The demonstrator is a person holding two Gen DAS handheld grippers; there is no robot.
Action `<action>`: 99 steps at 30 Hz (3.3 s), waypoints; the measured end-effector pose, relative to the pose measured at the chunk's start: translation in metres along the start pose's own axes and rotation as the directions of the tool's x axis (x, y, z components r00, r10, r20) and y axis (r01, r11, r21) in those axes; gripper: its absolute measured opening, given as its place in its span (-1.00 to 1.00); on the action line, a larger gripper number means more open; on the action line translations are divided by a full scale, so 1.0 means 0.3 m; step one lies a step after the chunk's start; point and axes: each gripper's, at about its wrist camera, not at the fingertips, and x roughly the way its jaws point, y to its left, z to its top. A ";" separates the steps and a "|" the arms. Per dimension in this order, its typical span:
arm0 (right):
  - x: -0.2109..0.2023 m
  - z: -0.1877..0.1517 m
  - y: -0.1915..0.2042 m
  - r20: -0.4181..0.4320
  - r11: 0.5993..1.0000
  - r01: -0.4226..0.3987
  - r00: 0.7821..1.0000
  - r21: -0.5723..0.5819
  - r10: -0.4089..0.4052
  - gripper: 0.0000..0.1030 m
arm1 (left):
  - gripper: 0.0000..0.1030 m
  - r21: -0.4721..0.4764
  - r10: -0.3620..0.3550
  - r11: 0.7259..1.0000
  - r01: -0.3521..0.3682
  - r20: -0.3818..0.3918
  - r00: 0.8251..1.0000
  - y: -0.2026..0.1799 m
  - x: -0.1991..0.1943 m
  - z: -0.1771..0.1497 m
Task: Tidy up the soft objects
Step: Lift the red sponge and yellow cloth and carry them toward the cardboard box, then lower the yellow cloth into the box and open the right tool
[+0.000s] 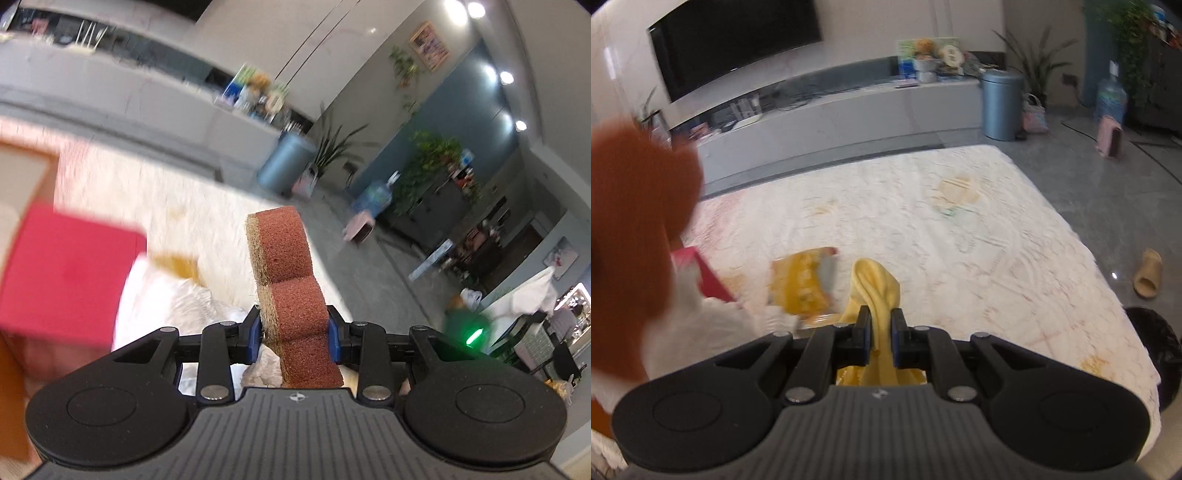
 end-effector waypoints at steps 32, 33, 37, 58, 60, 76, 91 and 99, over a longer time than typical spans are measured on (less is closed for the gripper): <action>0.083 -0.066 -0.134 -0.140 0.999 0.037 0.990 0.007 -0.036 -0.83 | 0.06 0.425 0.176 0.902 -0.081 -0.188 0.966 -0.071 0.401 -0.184; 0.080 -0.066 -0.142 -0.138 0.999 0.037 0.990 0.012 -0.035 -0.83 | -0.08 0.437 0.181 0.894 -0.094 -0.163 0.970 -0.076 0.394 -0.191; 0.067 -0.062 -0.166 -0.115 0.998 0.047 0.993 0.042 -0.042 -0.83 | -0.23 0.398 0.177 0.912 -0.101 -0.160 0.971 -0.077 0.373 -0.196; -0.253 0.085 0.030 0.262 0.987 -0.137 0.959 0.089 0.110 -0.76 | -0.29 0.441 0.187 0.874 -0.205 0.083 0.979 -0.124 -0.076 0.048; -0.305 0.097 0.087 0.311 0.984 -0.168 0.940 0.056 0.143 -0.82 | -0.29 0.442 0.206 0.864 -0.240 0.123 0.971 -0.100 -0.158 0.073; -0.505 0.085 0.706 0.329 0.919 -0.225 0.884 -0.323 0.333 -0.82 | -0.28 0.171 0.182 0.952 -0.254 0.351 0.919 0.284 -0.696 0.281; 0.021 0.031 1.177 -0.017 0.864 -0.226 0.969 -0.450 0.245 -0.83 | -0.28 0.107 0.253 0.943 -0.315 0.382 0.889 0.594 -0.600 0.290; 0.345 0.030 1.255 -0.185 0.846 -0.124 0.982 -0.519 0.031 -0.83 | -0.28 0.082 0.326 0.928 -0.364 0.296 0.898 0.677 -0.552 0.264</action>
